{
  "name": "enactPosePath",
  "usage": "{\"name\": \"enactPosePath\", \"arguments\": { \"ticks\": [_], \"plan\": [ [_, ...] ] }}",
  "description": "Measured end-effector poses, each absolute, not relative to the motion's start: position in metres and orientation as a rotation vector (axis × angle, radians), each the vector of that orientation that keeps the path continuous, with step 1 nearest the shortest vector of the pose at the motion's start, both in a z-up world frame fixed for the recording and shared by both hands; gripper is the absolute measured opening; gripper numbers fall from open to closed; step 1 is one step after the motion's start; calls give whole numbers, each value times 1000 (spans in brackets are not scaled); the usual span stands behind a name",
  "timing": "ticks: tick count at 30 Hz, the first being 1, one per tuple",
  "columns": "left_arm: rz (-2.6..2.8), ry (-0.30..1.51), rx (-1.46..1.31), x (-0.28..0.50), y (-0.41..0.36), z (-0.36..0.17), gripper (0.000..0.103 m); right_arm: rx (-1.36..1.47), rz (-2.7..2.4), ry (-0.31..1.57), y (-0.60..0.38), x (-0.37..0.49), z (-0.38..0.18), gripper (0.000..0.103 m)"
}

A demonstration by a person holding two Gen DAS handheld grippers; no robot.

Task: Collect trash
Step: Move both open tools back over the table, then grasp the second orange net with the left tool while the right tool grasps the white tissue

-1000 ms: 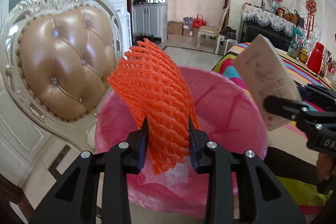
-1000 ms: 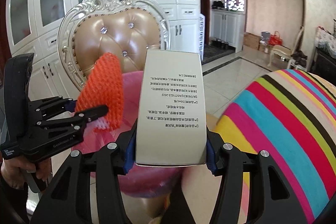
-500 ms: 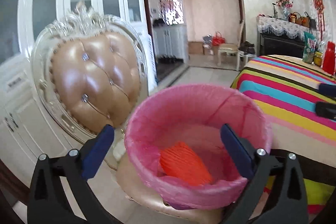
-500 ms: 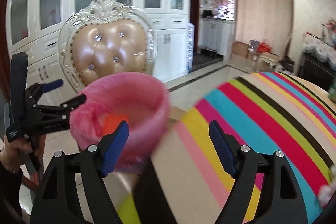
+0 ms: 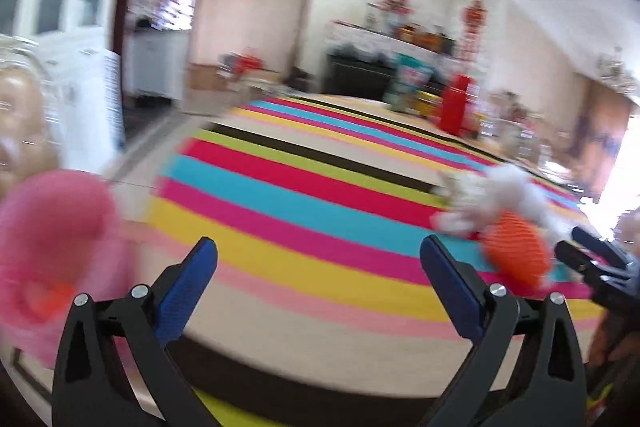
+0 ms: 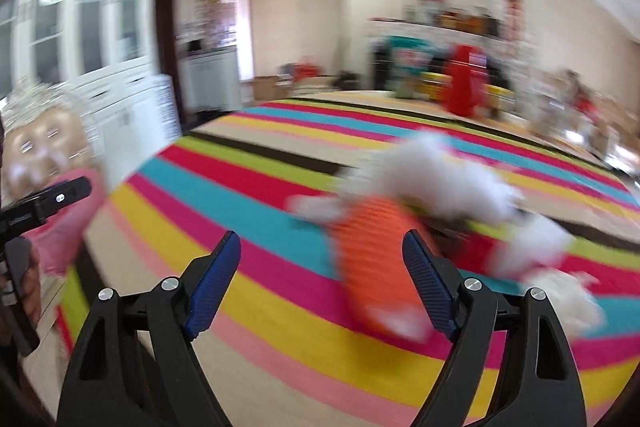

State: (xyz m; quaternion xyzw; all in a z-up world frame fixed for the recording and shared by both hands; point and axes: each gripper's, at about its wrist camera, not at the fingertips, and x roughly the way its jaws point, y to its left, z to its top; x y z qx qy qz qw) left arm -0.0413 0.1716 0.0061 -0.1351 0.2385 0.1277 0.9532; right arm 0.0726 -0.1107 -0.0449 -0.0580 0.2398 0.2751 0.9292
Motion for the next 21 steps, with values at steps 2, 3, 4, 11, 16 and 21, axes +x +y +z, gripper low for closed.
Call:
{"name": "enactPosePath", "arguments": {
  "ticks": [2, 3, 4, 11, 16, 21],
  "plan": [
    [206, 506, -279, -21, 143, 1, 98, -89, 436, 489, -160, 81, -48, 79],
    [177, 520, -277, -10, 125, -2, 98, -78, 386, 498, -179, 85, -50, 79],
    [153, 530, -275, -2, 113, -5, 98, -66, 350, 509, -194, 90, -51, 79],
    [24, 607, -206, 56, 22, -18, 98, -46, 171, 632, -279, 135, -80, 83],
    [-3, 675, -175, 89, -16, -34, 98, -115, 214, 731, -267, 169, -98, 83],
    [-24, 737, -164, 109, -34, -47, 98, -144, 217, 785, -260, 187, -110, 56]
  ]
}}
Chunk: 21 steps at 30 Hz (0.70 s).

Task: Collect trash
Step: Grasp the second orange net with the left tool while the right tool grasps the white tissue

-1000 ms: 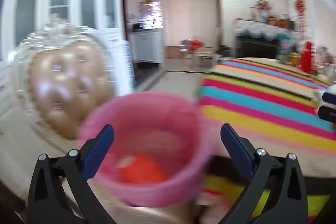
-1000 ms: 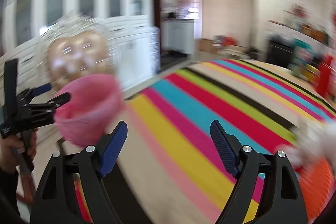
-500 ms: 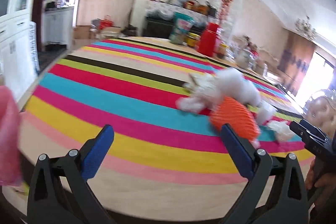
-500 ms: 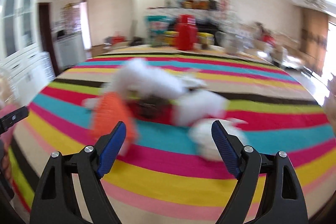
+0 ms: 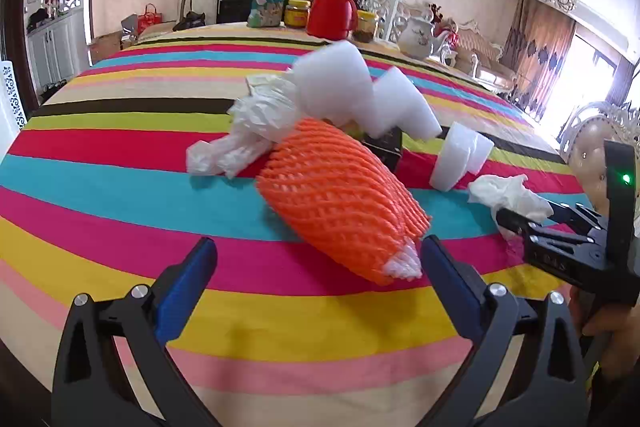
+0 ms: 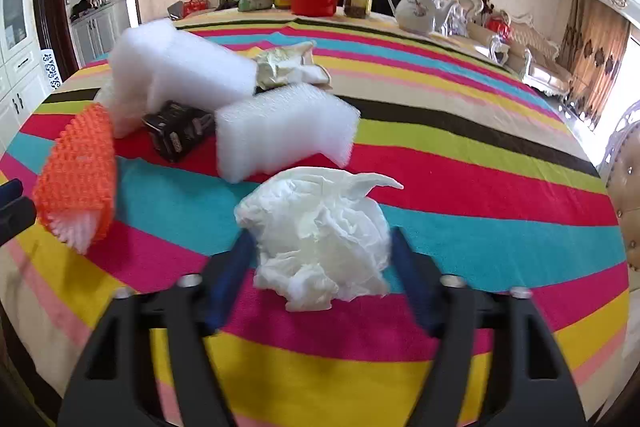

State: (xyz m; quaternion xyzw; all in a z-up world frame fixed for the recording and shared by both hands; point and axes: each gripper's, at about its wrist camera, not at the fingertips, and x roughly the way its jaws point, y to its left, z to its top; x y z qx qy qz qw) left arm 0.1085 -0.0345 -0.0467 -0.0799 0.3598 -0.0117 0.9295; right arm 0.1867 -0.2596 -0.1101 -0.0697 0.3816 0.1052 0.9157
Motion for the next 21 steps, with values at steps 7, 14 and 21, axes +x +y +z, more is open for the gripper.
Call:
{"name": "enactPosePath", "arguments": {
  "ticks": [7, 14, 21],
  "plan": [
    [0, 755, -174, 127, -37, -52, 98, 10, 251, 740, -285, 188, -103, 16],
    [10, 779, -241, 153, -34, -57, 84, 23, 287, 731, -285, 184, -100, 16],
    [-3, 769, -133, 153, -44, -58, 22, 37, 313, 714, -287, 174, -97, 16]
  ]
}}
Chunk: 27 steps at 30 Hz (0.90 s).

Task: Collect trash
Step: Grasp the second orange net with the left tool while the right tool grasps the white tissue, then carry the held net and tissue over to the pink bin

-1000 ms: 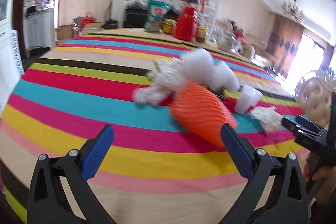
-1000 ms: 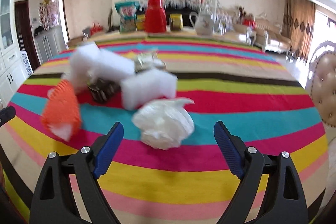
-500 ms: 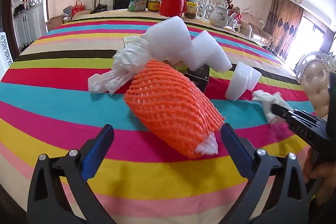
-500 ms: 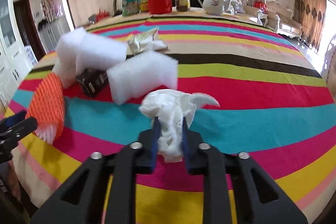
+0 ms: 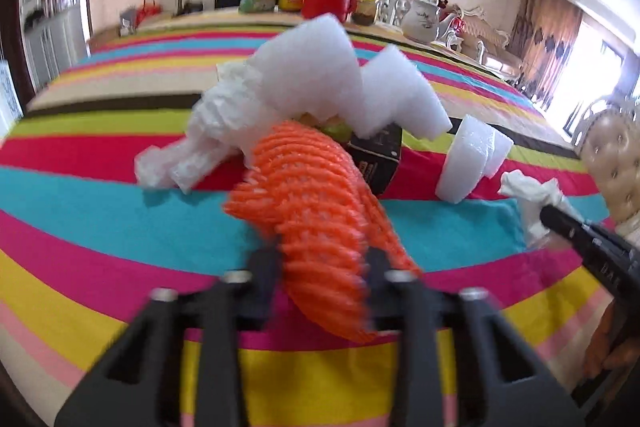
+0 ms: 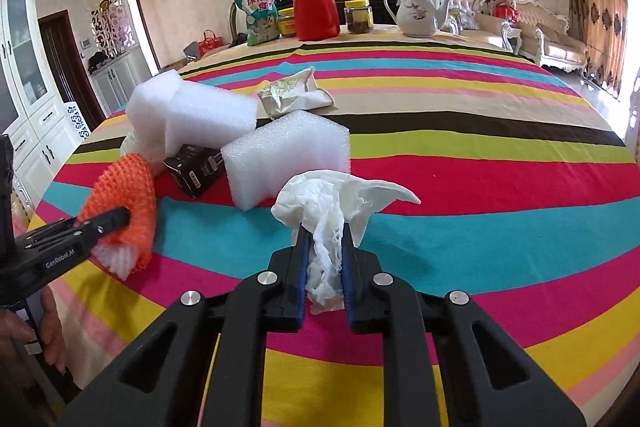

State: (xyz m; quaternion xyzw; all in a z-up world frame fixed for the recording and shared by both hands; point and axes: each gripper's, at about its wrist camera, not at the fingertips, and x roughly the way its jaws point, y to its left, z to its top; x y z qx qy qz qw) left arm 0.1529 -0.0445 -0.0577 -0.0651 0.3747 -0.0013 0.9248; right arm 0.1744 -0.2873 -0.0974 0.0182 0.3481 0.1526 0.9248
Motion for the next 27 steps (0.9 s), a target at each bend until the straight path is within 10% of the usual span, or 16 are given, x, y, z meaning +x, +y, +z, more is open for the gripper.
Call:
{"name": "enactPosePath", "arguments": {
  "ticks": [27],
  "plan": [
    [-64, 597, -77, 103, -30, -29, 19, -79, 294, 600, -250, 135, -76, 16]
  ]
}}
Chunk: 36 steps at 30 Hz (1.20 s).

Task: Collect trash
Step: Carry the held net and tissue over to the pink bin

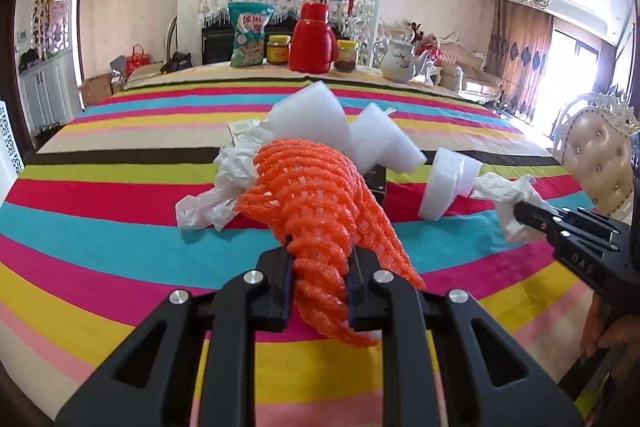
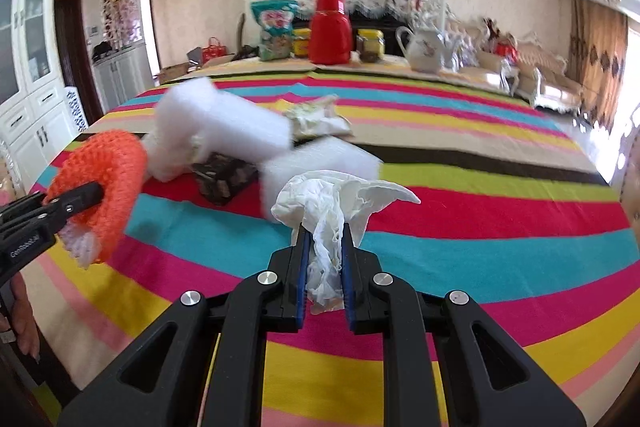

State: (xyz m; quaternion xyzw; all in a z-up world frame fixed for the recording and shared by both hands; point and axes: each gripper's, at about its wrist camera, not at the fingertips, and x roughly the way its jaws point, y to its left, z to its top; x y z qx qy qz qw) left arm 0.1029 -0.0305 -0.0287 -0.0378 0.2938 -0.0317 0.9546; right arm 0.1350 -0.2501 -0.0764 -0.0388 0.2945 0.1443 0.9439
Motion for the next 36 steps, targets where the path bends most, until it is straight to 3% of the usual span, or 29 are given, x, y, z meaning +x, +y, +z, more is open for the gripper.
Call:
{"name": "enactPosePath", "arguments": {
  "ticks": [16, 36],
  "plan": [
    [-8, 502, -30, 48, -4, -7, 19, -88, 421, 506, -173, 82, -51, 16],
    [210, 498, -74, -23, 103, -6, 20, -168, 666, 453, -59, 57, -34, 16]
  ]
}}
